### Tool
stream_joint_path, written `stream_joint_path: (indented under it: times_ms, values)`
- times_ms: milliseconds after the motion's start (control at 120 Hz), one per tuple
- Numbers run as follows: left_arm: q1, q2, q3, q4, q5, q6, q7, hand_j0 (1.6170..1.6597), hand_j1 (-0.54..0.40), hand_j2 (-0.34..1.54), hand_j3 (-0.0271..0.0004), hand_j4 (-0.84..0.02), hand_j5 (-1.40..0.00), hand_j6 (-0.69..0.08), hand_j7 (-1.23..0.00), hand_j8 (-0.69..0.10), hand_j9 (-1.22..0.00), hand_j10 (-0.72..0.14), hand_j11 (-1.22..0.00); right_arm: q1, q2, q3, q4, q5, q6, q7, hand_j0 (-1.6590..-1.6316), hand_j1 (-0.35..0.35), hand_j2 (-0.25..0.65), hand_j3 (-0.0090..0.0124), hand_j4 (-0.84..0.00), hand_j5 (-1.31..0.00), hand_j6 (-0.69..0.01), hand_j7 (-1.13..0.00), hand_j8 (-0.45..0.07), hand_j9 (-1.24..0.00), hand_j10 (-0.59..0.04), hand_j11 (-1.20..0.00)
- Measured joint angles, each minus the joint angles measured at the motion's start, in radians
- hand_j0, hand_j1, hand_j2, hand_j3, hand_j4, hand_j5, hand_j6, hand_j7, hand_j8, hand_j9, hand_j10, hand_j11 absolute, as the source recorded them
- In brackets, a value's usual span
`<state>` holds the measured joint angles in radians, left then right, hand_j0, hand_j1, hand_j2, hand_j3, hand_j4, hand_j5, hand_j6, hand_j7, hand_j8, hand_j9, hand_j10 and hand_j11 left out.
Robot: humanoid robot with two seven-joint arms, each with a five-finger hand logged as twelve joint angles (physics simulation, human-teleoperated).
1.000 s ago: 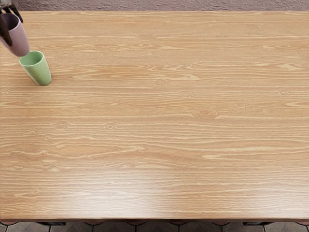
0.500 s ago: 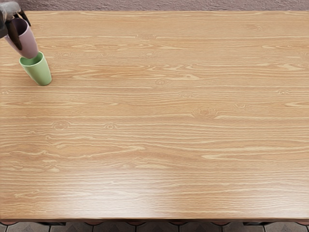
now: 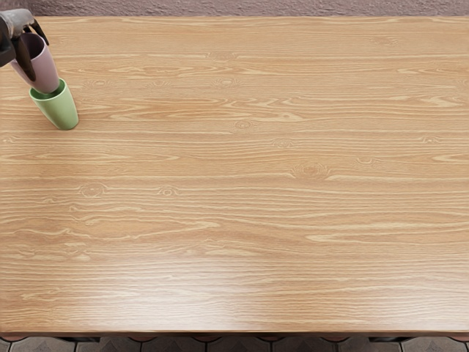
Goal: Pick up cup and place in cup with left hand
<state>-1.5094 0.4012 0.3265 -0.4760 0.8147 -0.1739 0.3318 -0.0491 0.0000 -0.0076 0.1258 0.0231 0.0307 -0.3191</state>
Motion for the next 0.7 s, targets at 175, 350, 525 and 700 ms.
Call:
stream_joint_path:
  times_ms: [175, 350, 525, 700]
  values:
    - [0.01, -0.012, -0.001, 0.0, 0.0, 0.001, 0.0, 1.6544, -0.126, 0.11, 0.0001, -0.456, -0.58, -0.318, -0.6, -0.268, -0.6, -0.446, -0.61, 0.0, 0.0, 0.0, 0.0, 0.0, 0.0, 0.0, -1.6581, -0.349, 0.0, 0.0, 0.0, 0.0, 0.0, 0.0, 0.0, 0.0, 0.0, 0.0]
    - [0.014, -0.012, -0.001, 0.0, -0.001, 0.0, -0.001, 1.6546, -0.12, 0.1, 0.0001, -0.451, -0.58, -0.295, -0.6, -0.28, -0.59, -0.452, -0.61, 0.0, 0.0, 0.0, 0.0, 0.0, 0.0, 0.0, -1.6581, -0.349, 0.0, 0.0, 0.0, 0.0, -0.001, 0.0, 0.0, 0.0, 0.0, 0.0]
    - [0.023, -0.019, 0.0, 0.0, -0.002, -0.001, -0.001, 1.6549, -0.107, 0.09, 0.0001, -0.445, -0.58, -0.314, -0.59, -0.294, -0.59, -0.453, -0.6, 0.0, 0.0, 0.0, 0.0, 0.0, 0.0, 0.0, -1.6581, -0.349, 0.0, 0.0, 0.0, 0.0, -0.001, 0.0, 0.0, 0.0, 0.0, 0.0]
    - [0.023, -0.019, -0.001, -0.001, -0.002, -0.002, 0.002, 1.6563, -0.041, 0.07, 0.0, -0.368, -0.47, -0.322, -0.48, -0.299, -0.48, -0.383, -0.49, 0.0, 0.0, 0.0, 0.0, 0.0, 0.0, 0.0, -1.6581, -0.349, 0.0, 0.0, 0.0, 0.0, 0.0, 0.0, 0.0, 0.0, 0.0, 0.0]
